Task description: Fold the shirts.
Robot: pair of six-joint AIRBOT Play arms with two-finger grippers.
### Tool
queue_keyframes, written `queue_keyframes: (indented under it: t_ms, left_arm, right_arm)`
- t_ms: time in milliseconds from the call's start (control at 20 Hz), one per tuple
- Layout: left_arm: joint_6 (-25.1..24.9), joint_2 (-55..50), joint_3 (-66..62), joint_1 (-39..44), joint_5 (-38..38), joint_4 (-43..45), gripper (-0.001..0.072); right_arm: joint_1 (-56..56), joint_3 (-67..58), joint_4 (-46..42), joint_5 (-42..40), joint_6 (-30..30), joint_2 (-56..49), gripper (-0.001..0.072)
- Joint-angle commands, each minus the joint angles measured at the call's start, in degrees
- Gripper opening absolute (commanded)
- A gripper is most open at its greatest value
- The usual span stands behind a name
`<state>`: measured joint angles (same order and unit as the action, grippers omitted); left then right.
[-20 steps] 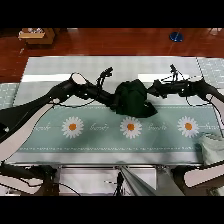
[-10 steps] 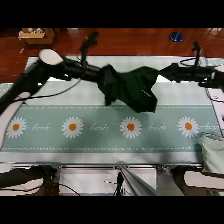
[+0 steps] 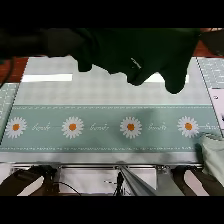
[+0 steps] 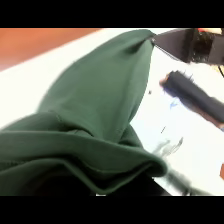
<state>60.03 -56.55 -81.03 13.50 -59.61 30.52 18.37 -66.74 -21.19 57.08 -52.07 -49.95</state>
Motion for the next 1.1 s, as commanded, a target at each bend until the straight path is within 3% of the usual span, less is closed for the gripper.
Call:
queue_keyframes:
  t_ms: [0,200,300,450,550,650,850,1050]
  left_arm:
    - [2.73,7.26,-0.13,-0.55,-2.08,0.37,0.0038]
    - [7.54,13.05,-0.13,-0.48,-7.50,1.11,0.0038]
    - [12.33,15.06,-0.13,-0.48,-10.99,3.89,0.0038]
    - [21.07,16.55,0.68,-0.46,-17.84,10.95,0.0038]
    - [23.34,16.59,3.50,0.44,-19.50,14.16,0.0038]
    - [23.45,15.98,8.74,2.29,-17.92,14.99,0.0038]
    - [22.99,13.33,23.12,7.87,-7.26,15.52,0.0038]
    - [18.64,8.35,33.33,8.94,-1.84,23.30,0.0039]
  right_arm:
    - [0.46,-0.04,-0.15,-1.62,-2.32,10.51,0.0017]
    - [0.46,-0.04,-0.26,-1.05,-7.78,18.60,0.0016]
    - [0.44,-0.04,-1.36,1.95,-12.02,20.74,0.0016]
    - [0.44,-0.04,-6.95,14.27,-20.96,20.46,0.0017]
    - [0.44,-0.02,-14.93,24.15,-24.37,18.62,0.0016]
    - [-2.45,0.98,-20.98,28.06,-26.77,16.06,0.0016]
    - [-16.61,4.31,-23.30,25.55,-27.50,7.58,0.0016]
    - [-34.36,4.72,-33.90,10.80,-27.63,-7.08,0.0017]
